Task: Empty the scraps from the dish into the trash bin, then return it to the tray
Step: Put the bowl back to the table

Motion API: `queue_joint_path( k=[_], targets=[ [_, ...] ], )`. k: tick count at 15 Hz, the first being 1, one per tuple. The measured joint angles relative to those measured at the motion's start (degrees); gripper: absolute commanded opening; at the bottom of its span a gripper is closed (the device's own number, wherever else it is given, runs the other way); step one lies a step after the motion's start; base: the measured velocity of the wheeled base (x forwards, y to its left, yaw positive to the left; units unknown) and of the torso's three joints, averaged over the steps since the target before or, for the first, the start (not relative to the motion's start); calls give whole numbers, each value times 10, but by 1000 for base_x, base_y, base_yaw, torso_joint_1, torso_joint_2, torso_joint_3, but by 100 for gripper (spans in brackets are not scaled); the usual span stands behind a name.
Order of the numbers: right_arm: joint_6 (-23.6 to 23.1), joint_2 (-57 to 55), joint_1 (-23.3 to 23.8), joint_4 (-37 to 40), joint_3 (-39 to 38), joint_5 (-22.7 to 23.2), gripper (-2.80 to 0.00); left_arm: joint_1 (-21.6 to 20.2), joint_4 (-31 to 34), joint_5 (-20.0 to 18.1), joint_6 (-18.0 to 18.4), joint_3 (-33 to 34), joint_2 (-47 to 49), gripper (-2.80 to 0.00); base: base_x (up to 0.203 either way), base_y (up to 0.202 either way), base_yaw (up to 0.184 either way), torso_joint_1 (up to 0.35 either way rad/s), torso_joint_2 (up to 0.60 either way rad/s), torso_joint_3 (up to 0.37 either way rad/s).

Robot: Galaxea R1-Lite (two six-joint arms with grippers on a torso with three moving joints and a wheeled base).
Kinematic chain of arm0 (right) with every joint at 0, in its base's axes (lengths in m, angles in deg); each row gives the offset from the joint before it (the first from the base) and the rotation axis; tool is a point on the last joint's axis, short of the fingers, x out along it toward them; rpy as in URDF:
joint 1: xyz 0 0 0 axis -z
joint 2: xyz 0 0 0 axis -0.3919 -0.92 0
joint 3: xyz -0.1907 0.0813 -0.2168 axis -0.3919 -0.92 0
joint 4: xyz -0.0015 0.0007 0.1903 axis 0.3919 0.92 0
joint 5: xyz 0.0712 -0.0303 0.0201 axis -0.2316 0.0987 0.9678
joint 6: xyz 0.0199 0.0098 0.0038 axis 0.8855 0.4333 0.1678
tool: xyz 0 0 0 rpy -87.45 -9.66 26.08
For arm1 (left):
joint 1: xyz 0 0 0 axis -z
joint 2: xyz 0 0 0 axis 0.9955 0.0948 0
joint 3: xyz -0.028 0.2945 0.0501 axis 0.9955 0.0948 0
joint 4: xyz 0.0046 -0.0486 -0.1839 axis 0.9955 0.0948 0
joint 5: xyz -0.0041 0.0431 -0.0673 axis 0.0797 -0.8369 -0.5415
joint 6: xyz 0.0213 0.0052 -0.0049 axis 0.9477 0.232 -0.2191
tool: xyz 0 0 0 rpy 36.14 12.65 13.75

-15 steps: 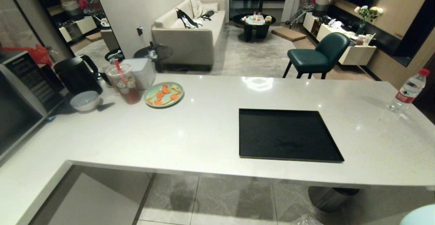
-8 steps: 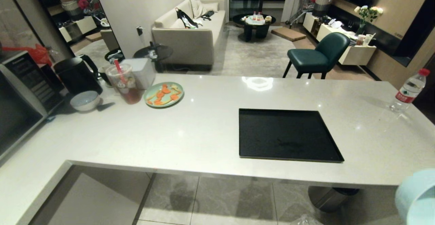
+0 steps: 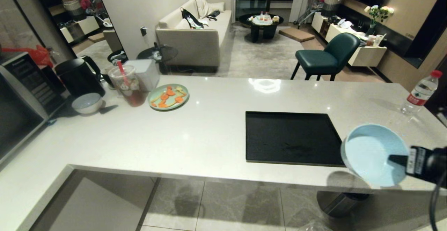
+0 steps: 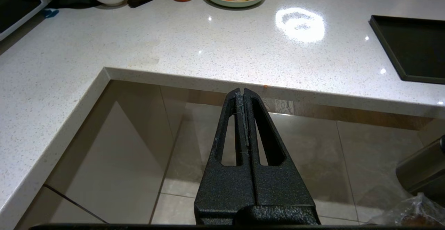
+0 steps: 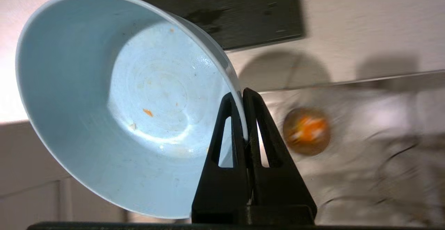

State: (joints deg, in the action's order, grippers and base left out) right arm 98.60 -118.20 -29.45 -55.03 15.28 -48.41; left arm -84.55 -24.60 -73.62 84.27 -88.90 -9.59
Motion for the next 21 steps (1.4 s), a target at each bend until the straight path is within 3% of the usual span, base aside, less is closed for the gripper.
queue_joint_path(
  k=[5,8,12,21],
  targets=[
    [241,-266,-133,34,213,-53,-280,0,0,0,0,0,0,-280,0,0,0,0,0,0],
    [340,-383,-188,67,317,-88,-280,0,0,0,0,0,0,-280,0,0,0,0,0,0],
    [369,-473,-202,74,397,-112,-280,0,0,0,0,0,0,-280,0,0,0,0,0,0],
    [372,-520,-133,72,414,-120,-280,0,0,0,0,0,0,-280,0,0,0,0,0,0]
  ],
)
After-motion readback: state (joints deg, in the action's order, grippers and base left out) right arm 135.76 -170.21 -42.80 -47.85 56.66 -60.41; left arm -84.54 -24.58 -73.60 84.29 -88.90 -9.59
